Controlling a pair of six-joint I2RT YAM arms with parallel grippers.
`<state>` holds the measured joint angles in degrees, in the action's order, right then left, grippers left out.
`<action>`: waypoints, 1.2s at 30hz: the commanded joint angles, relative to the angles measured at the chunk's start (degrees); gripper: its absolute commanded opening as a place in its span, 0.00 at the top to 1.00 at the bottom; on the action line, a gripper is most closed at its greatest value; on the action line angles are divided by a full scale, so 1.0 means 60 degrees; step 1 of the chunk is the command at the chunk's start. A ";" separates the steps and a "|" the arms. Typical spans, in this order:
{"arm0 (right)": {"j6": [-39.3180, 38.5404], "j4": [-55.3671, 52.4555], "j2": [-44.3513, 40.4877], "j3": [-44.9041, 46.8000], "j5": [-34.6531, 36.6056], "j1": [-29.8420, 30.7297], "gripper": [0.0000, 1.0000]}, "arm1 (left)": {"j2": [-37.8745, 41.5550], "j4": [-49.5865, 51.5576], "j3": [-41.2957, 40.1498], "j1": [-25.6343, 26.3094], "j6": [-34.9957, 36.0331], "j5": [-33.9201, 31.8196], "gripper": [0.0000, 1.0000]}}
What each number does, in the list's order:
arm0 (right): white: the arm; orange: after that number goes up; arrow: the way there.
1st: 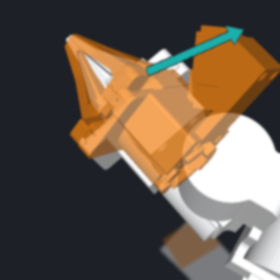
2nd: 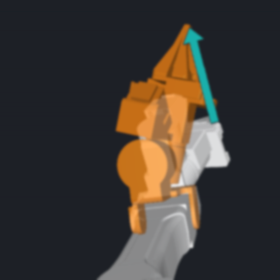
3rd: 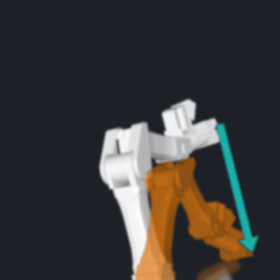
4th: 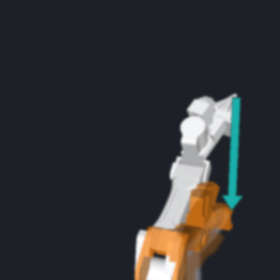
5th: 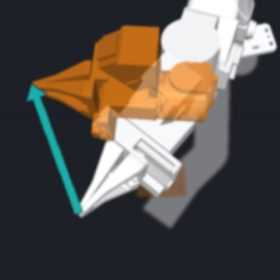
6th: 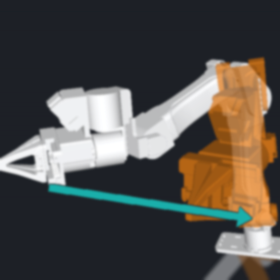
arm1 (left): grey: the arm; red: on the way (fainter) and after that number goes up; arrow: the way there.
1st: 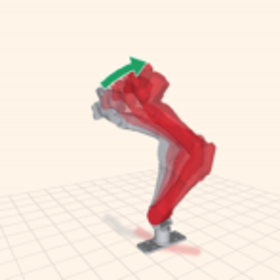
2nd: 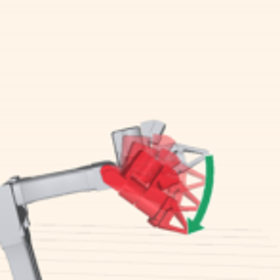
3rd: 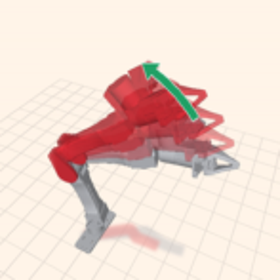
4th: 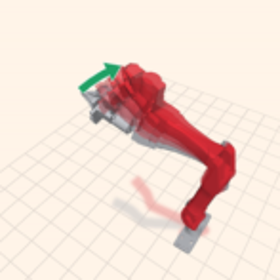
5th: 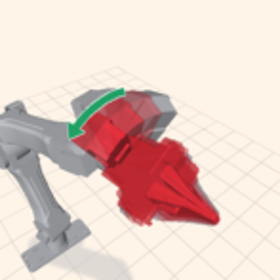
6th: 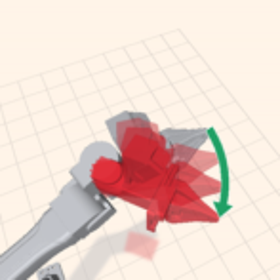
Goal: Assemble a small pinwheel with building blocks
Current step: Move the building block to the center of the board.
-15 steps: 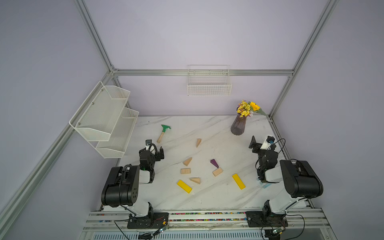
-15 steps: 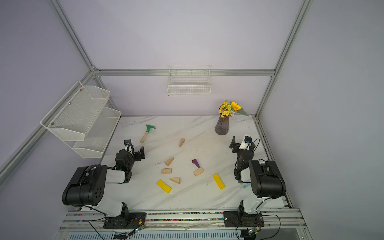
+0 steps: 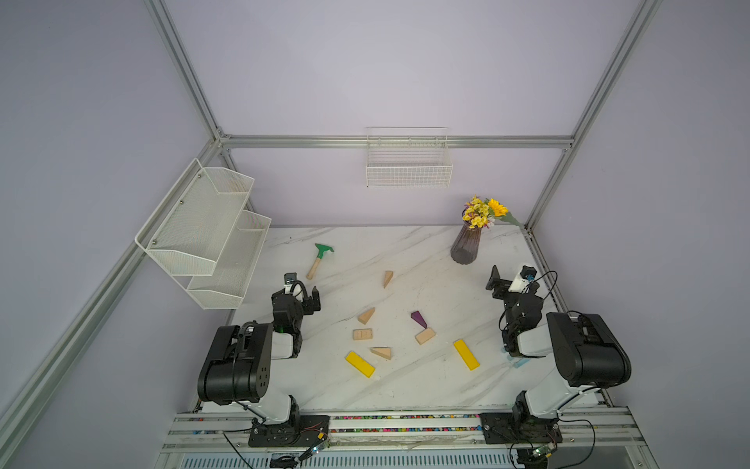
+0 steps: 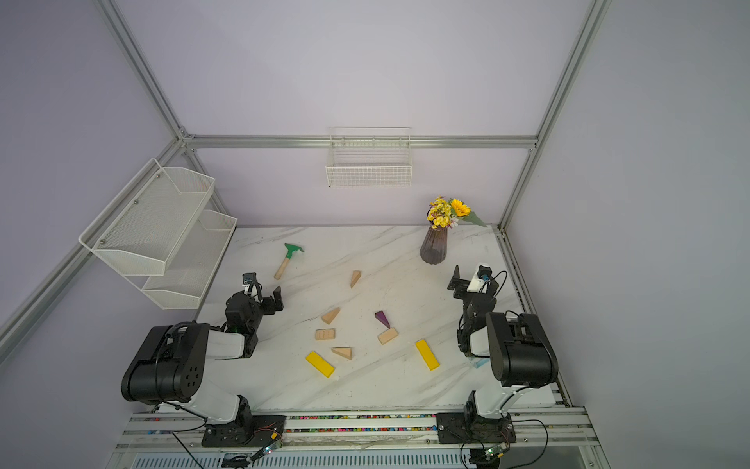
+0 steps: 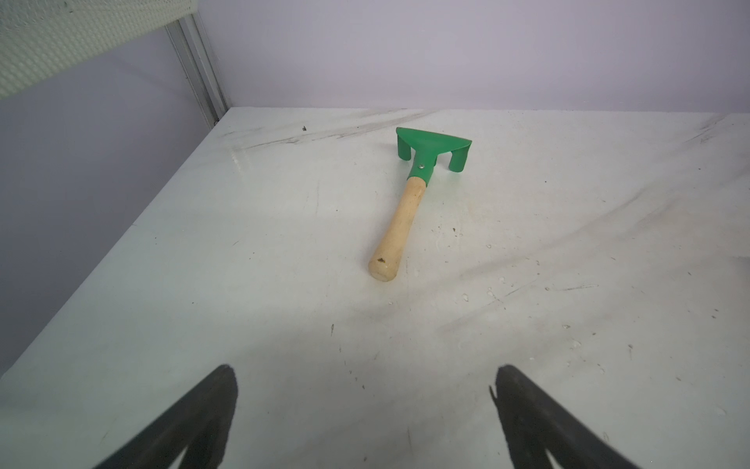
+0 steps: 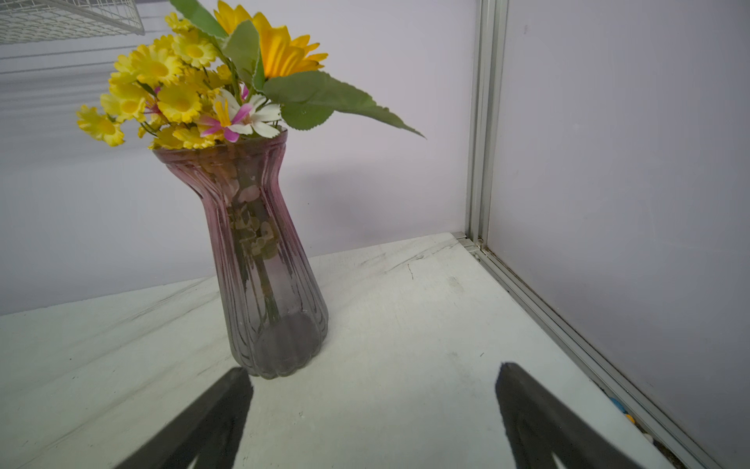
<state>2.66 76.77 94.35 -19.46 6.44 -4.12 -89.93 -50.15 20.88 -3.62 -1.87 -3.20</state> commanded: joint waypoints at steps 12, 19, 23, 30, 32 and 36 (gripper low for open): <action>-0.0157 -0.0582 -0.0793 -0.0219 0.0588 0.0289 0.03 | 0.0404 -0.0595 0.0053 0.0043 -0.0095 -0.0460 0.00; 0.1110 -0.8865 -0.3384 -0.3025 0.0247 0.2510 0.07 | 0.3916 0.6504 0.2089 0.0039 -0.1460 -0.0429 0.00; 0.2049 -1.0575 -0.2704 -0.3606 -0.0546 0.4629 0.09 | 0.4874 0.7978 0.2175 0.0042 -0.2066 0.0207 0.00; 0.2356 -1.2043 -0.1519 -0.3773 -0.0953 0.7040 0.09 | 0.5525 0.9318 0.1794 0.0054 -0.2757 0.0786 0.00; 0.2358 -1.2329 -0.1473 -0.3782 -0.0962 0.7194 0.09 | 0.5605 0.9270 0.1730 0.0061 -0.2782 0.0866 0.00; 0.2312 -1.3169 -0.1472 -0.3868 -0.0925 0.7231 0.09 | 0.5628 0.9510 0.1705 0.0061 -0.2840 0.0929 0.00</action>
<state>15.62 3.68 86.35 -41.71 0.60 39.22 -57.54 5.74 30.17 -3.44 -16.97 1.26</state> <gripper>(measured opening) 0.909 0.999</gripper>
